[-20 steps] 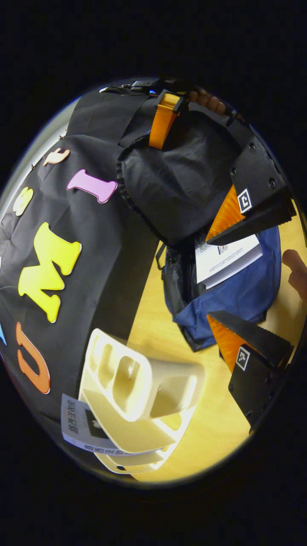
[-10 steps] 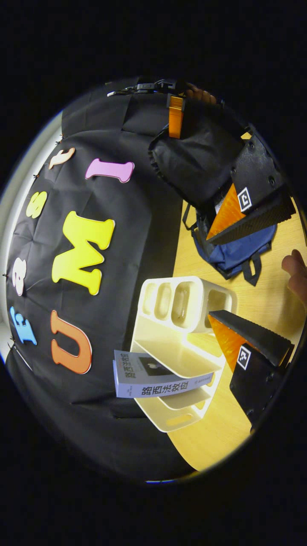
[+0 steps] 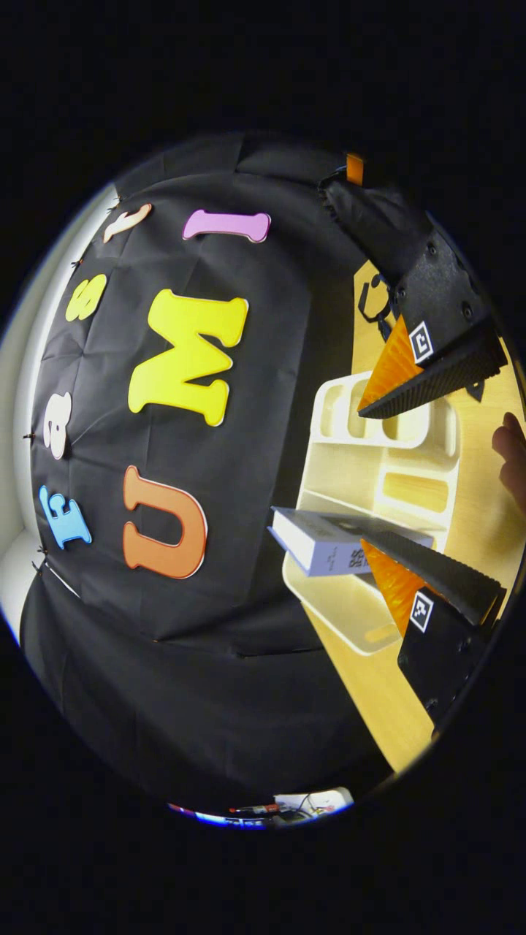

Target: Open the schoolbag, grab two books from the bookshelf and put them into the schoolbag.

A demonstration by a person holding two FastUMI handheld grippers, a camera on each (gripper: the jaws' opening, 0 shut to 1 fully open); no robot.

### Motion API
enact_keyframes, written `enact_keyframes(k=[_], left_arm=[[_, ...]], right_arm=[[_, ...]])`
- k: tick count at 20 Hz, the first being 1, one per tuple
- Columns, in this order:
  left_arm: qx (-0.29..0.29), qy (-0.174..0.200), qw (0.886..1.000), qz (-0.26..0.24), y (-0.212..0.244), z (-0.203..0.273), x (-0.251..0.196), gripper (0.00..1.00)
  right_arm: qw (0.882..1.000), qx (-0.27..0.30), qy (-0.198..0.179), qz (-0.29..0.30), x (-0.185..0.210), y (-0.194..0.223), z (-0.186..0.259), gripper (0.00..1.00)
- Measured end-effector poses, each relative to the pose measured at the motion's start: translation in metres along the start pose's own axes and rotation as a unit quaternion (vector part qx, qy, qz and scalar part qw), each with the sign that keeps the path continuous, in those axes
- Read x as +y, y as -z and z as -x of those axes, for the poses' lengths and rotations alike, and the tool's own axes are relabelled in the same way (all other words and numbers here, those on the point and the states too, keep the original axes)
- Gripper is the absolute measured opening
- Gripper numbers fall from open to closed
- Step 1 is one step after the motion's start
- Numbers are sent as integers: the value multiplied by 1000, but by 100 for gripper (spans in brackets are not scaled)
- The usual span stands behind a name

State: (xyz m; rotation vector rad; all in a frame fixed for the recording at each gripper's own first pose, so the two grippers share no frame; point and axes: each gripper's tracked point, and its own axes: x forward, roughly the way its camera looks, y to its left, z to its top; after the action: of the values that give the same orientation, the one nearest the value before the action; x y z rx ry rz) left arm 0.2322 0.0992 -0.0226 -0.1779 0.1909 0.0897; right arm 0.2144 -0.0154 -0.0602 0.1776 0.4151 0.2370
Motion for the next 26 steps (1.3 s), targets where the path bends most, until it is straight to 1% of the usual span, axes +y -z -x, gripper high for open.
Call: enact_keyframes(k=[2,4,5,7,9,12,13,14,15,16,17,18,20,22,23,26], left_arm=[[1,-9,1000,-11,-20,-13,16,96],[18,-17,999,-29,-31,-31,27,96],[22,-19,999,-45,-37,-42,29,96],[29,-39,995,-85,-48,-62,41,95],[38,-36,991,-120,-58,-78,41,93],[88,-44,986,-135,-47,-111,43,92],[106,-33,983,-143,-41,-121,40,92],[117,-38,980,-158,-39,-127,44,92],[135,-36,974,-179,-34,-134,47,94],[162,-24,967,-193,-23,-138,47,91],[186,-28,961,-205,-14,-145,51,90],[207,-22,955,-212,-6,-149,52,88],[218,-22,951,-219,-3,-153,53,82],[233,-20,947,-220,1,-154,52,80],[241,-19,945,-222,3,-154,51,75],[260,-23,937,-233,11,-151,53,72]], right_arm=[[1000,-1,-7,-2,3,1,0,0],[1000,0,-21,0,7,4,0,0],[1000,0,-28,-1,10,4,0,0],[999,3,-35,-1,12,6,0,0],[999,3,-45,-1,17,4,1,0],[999,0,-49,5,18,4,4,0],[999,0,-51,6,19,5,5,0],[999,-1,-50,7,19,6,5,1],[999,-2,-49,8,18,7,6,0],[999,-2,-48,8,18,7,6,0],[999,-4,-47,7,17,7,6,0],[999,-5,-46,7,16,7,6,0],[999,-2,-48,-2,17,10,5,1],[999,-2,-43,-4,14,10,4,0],[999,-3,-42,-2,14,11,5,1],[999,-6,-41,-1,14,12,7,1]])
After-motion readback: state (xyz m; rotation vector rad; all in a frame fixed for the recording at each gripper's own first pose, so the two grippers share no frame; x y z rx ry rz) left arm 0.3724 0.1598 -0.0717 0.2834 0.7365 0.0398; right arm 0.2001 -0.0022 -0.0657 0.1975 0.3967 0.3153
